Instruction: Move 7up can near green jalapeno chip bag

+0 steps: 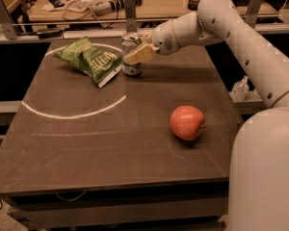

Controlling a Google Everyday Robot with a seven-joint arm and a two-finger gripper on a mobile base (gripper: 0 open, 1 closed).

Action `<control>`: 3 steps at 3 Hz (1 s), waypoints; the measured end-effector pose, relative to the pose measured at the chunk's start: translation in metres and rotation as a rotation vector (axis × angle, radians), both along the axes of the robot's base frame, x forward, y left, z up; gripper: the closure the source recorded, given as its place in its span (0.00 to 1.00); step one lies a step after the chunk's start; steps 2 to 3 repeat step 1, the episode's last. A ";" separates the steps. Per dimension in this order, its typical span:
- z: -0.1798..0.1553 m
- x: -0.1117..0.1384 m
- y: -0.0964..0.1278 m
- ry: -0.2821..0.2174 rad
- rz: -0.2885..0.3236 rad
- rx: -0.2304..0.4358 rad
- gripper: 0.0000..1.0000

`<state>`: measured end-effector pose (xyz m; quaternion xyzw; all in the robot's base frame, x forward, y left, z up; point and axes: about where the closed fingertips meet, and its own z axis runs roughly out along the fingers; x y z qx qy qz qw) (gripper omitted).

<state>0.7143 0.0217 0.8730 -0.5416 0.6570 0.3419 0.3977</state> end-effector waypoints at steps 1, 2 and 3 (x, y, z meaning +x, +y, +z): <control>-0.002 0.000 0.003 0.003 0.005 0.000 0.81; -0.002 0.000 0.003 0.003 0.005 0.000 0.81; -0.002 0.000 0.003 0.003 0.005 0.000 0.81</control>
Offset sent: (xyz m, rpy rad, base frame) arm 0.0000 0.0000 0.0000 0.0000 0.0000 0.0000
